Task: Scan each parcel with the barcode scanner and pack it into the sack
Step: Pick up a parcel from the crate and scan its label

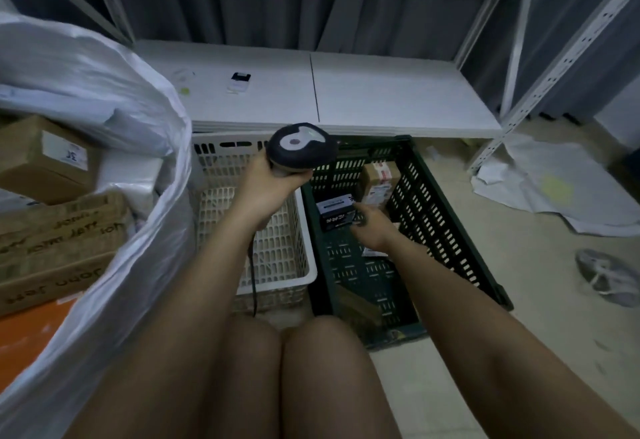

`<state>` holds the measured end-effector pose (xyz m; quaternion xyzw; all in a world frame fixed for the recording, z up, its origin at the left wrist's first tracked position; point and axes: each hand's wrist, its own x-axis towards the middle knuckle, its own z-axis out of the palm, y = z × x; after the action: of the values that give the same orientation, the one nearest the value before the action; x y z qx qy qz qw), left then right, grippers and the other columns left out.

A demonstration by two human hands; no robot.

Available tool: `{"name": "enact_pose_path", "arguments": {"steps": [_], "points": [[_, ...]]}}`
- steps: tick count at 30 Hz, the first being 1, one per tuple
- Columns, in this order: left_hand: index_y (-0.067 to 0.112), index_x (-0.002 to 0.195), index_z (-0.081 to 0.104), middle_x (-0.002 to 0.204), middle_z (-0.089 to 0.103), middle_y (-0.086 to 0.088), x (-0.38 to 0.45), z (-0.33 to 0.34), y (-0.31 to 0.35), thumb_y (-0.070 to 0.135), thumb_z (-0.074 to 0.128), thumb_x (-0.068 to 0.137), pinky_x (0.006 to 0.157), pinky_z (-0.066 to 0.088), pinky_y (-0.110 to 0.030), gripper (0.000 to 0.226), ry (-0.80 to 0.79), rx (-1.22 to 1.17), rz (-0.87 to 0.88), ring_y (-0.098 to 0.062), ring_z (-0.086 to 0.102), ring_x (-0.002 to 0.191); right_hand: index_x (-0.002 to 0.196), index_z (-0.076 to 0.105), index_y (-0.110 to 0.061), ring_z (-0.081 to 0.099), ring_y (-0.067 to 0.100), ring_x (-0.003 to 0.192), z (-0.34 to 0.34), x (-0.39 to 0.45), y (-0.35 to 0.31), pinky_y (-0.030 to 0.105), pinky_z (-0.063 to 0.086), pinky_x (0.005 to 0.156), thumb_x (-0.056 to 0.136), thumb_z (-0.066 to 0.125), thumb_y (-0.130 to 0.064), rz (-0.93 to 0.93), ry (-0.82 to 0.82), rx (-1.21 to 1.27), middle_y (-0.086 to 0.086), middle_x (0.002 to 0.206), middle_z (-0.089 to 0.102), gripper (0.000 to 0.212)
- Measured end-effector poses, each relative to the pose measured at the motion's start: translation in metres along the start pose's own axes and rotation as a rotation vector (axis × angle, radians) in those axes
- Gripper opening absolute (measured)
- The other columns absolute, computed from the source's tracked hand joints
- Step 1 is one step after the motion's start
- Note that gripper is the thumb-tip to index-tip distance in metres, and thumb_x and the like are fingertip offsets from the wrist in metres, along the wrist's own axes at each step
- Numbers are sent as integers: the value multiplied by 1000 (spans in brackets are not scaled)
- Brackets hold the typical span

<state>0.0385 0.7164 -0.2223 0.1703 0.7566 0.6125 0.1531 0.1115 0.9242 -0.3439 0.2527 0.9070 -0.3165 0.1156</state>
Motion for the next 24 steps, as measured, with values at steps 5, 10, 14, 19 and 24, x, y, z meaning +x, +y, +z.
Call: {"name": "enact_pose_path", "arguments": {"steps": [5,10,14,19,24], "points": [[16,121,59,100,61,16,32,14,-32,6,75,80,69,46,-2,45,12,-28,-35,9,56,88,151,28,-13,36,32,137,25,43,22,35,35,108,96,55,-15,-5,3,14,13,154,33,61],[14,129,55,103,61,15,53,30,-59,5,73,83,67,45,0,50,-35,-21,-77,11,55,87,153,26,-17,52,32,118,46,76,50,34,45,87,93,58,-17,35,-53,13,14,153,34,67],[13,130,55,105,60,11,64,45,-78,5,72,83,70,45,0,50,-70,0,-94,7,56,90,152,27,-15,46,33,128,64,85,78,38,44,101,89,62,-14,70,-144,-4,14,150,37,71],[13,128,55,102,60,13,75,59,-96,4,71,84,71,46,-1,48,-125,17,-101,17,55,82,151,28,-16,44,39,129,102,84,119,43,40,107,87,68,-29,98,-297,-112,19,144,41,77],[15,133,51,106,58,16,79,68,-110,8,71,85,70,45,-1,52,-192,38,-129,18,54,85,155,13,-24,35,39,136,144,79,149,46,39,106,81,75,-35,167,-592,-291,19,156,25,98]]}}
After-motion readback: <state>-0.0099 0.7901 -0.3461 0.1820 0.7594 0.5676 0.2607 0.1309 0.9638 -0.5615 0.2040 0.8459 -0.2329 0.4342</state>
